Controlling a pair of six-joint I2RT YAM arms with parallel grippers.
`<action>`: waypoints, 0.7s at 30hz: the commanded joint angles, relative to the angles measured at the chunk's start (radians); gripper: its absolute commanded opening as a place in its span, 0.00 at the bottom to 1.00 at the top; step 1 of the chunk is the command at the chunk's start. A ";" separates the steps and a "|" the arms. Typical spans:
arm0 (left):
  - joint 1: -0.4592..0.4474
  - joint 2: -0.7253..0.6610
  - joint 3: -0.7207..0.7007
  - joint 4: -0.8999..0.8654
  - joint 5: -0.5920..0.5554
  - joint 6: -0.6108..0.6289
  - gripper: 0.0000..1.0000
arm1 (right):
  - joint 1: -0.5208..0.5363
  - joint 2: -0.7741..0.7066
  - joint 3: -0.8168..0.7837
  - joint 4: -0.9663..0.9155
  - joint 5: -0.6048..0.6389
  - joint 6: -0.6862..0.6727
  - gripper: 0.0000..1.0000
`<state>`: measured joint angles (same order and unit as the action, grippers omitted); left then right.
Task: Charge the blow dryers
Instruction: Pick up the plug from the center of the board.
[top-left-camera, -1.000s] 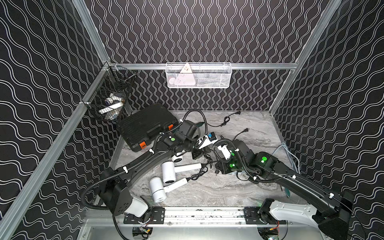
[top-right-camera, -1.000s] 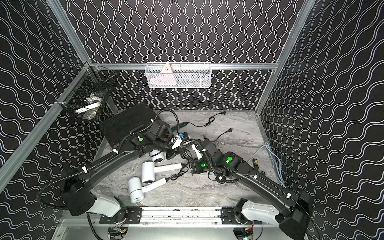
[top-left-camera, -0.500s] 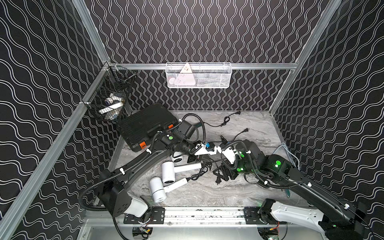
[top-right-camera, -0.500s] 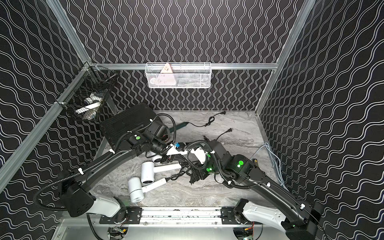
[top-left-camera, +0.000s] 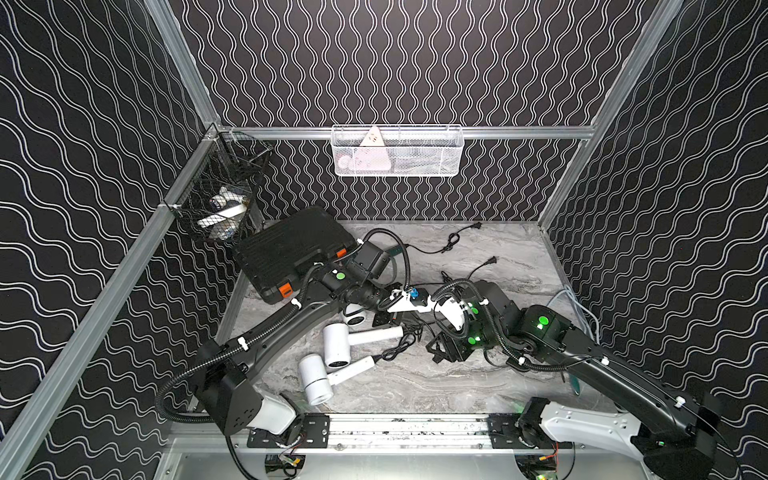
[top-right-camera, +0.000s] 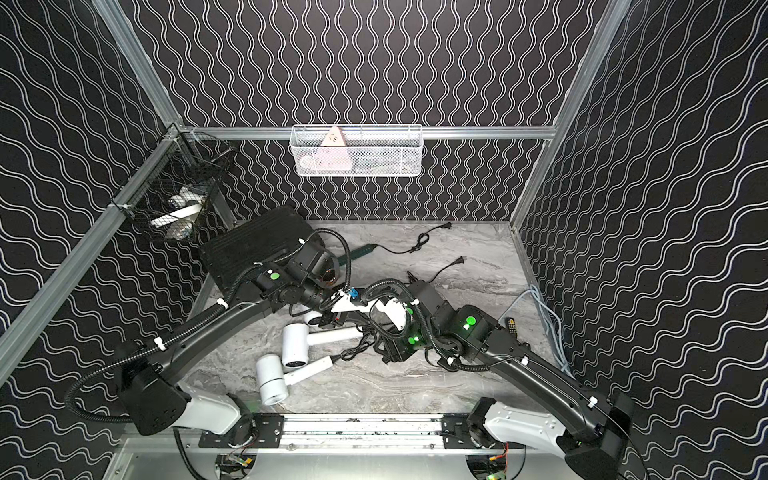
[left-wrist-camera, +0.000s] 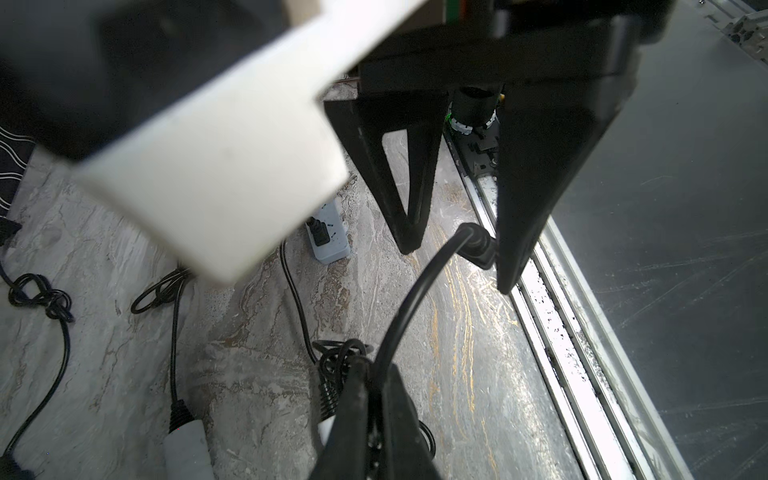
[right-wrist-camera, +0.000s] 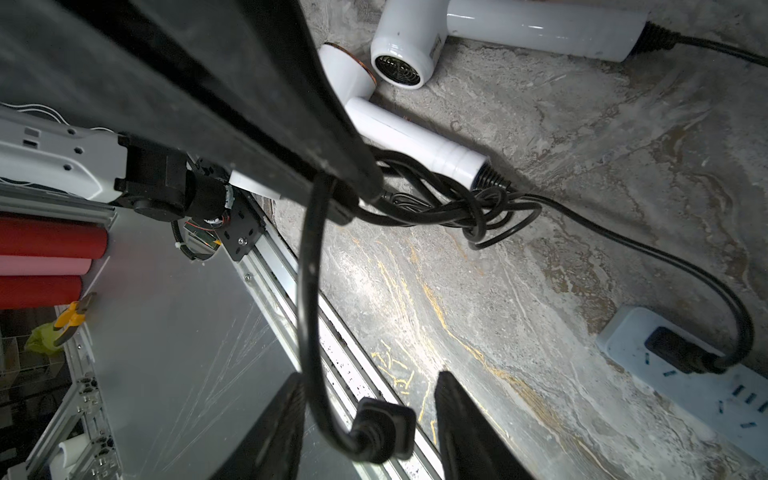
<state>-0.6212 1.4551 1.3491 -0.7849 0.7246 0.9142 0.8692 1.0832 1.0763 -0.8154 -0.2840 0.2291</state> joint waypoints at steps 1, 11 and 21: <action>-0.001 0.003 0.006 -0.001 0.006 0.016 0.00 | 0.003 0.006 0.000 -0.013 -0.027 0.036 0.48; -0.007 0.019 0.022 -0.022 -0.009 0.025 0.00 | 0.014 0.005 0.005 -0.057 -0.001 0.053 0.38; -0.011 0.022 0.027 -0.025 -0.016 0.025 0.00 | 0.020 0.000 0.009 -0.089 0.017 0.061 0.35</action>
<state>-0.6304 1.4731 1.3613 -0.8017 0.6975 0.9157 0.8852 1.0882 1.0813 -0.8997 -0.2745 0.2764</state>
